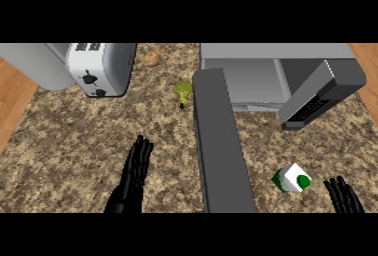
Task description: Pick up the milk, place it into the microwave and close the microwave
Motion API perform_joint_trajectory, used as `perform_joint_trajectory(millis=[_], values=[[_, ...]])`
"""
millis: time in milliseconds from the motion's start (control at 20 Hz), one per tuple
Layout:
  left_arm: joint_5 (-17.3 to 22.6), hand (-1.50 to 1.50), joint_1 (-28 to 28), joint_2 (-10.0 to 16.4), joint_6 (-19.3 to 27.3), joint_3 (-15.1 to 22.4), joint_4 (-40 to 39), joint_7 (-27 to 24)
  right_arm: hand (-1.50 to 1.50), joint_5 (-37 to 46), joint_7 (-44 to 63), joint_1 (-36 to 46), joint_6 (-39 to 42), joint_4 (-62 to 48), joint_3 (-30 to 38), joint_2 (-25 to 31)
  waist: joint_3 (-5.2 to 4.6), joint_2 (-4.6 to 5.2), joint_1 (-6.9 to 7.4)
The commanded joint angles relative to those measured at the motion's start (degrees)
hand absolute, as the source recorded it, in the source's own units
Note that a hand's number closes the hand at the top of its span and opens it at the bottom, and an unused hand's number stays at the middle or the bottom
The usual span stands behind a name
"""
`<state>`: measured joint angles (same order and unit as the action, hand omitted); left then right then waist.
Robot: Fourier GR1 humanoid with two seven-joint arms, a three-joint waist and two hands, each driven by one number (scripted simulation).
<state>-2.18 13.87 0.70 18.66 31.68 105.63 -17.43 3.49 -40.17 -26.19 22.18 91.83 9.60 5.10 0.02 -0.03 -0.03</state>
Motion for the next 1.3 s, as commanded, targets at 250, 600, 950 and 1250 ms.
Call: perform_joint_trajectory(millis=[250, 600, 950, 1250], values=[[6.4, -1.50, 2.6, 5.4, -5.3, -4.7, 2.6, -1.7, -1.50, 4.5, -5.5, 14.7, -6.5, -18.4, 2.2, 0.4, 0.00, 0.03, 0.27], [10.1, -1.50, 6.6, 7.1, -8.7, -6.5, 0.3, -6.2, -1.50, 6.9, -13.2, 27.3, -12.5, -38.7, 6.2, 3.0, 0.03, 0.09, 0.71], [14.4, -1.50, 8.8, 11.9, -13.1, -11.4, 5.0, -4.5, 1.50, 6.5, -18.6, 33.0, -14.7, -48.7, 8.3, 5.4, 0.04, 0.10, 0.65], [14.8, -1.50, 11.4, 12.3, -14.1, -12.1, 7.9, -5.2, 1.50, 7.8, -23.9, 35.4, -19.1, -56.6, 8.4, 6.0, 0.02, 0.06, 0.54]])
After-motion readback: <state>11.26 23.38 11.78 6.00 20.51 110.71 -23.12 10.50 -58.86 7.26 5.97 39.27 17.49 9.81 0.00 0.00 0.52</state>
